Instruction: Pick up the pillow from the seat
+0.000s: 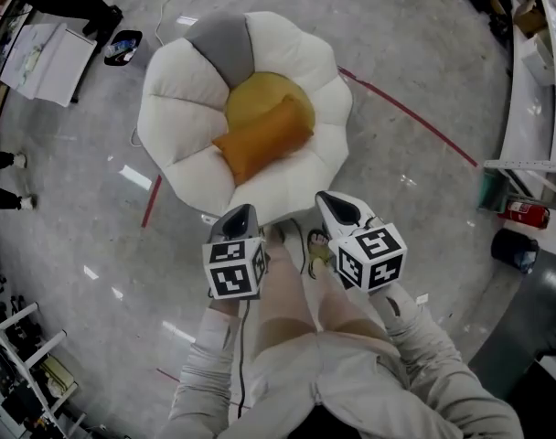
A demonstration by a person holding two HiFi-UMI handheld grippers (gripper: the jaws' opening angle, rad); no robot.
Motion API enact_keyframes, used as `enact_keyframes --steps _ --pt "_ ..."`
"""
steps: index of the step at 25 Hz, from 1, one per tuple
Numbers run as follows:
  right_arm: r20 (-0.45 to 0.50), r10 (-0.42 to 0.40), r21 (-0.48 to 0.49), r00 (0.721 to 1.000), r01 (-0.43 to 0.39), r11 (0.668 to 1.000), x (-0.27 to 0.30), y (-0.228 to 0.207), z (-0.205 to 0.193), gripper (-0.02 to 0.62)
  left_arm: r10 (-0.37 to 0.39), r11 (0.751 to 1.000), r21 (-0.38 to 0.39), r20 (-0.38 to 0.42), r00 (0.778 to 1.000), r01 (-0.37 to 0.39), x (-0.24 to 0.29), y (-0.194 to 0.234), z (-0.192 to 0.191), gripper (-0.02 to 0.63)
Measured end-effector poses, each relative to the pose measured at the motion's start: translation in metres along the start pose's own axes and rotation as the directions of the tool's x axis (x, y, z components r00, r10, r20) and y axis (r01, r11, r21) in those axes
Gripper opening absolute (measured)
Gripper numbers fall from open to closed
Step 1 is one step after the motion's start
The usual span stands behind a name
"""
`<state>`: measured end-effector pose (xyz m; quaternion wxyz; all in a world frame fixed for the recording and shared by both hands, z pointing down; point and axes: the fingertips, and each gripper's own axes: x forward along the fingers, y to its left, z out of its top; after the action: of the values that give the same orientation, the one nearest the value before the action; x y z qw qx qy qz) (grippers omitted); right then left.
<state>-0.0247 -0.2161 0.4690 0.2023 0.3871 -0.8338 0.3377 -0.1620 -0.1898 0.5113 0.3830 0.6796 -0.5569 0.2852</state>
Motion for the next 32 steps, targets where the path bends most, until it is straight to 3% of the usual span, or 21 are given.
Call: enact_keyframes --steps 13,15,17,25,32 --pt "-0.072 -0.043 0.058 0.996 0.047 0.997 0.105 -0.055 -0.022 0.0 -0.031 0.978 0.202 -0.135 0.99 0.058 0.157 0.038 0.017 0.003" --pt "-0.082 -0.042 0.071 0.996 0.047 0.996 0.12 -0.061 -0.027 0.0 -0.033 0.969 0.236 -0.176 0.984 0.074 0.183 0.045 0.01 0.135" --pt "-0.093 -0.035 0.072 0.995 0.042 0.996 0.135 -0.066 -0.033 0.0 -0.028 0.957 0.274 -0.22 0.975 0.089 0.209 0.051 0.004 0.181" --pt "-0.129 -0.034 0.112 0.991 0.049 0.992 0.181 -0.089 -0.064 0.0 0.018 0.853 0.489 -0.376 0.926 0.182 0.293 0.078 -0.025 0.298" --pt "-0.133 -0.045 0.145 0.99 0.065 0.987 0.211 -0.109 -0.08 0.0 0.07 0.739 0.629 -0.426 0.902 0.239 0.342 0.092 -0.032 0.387"
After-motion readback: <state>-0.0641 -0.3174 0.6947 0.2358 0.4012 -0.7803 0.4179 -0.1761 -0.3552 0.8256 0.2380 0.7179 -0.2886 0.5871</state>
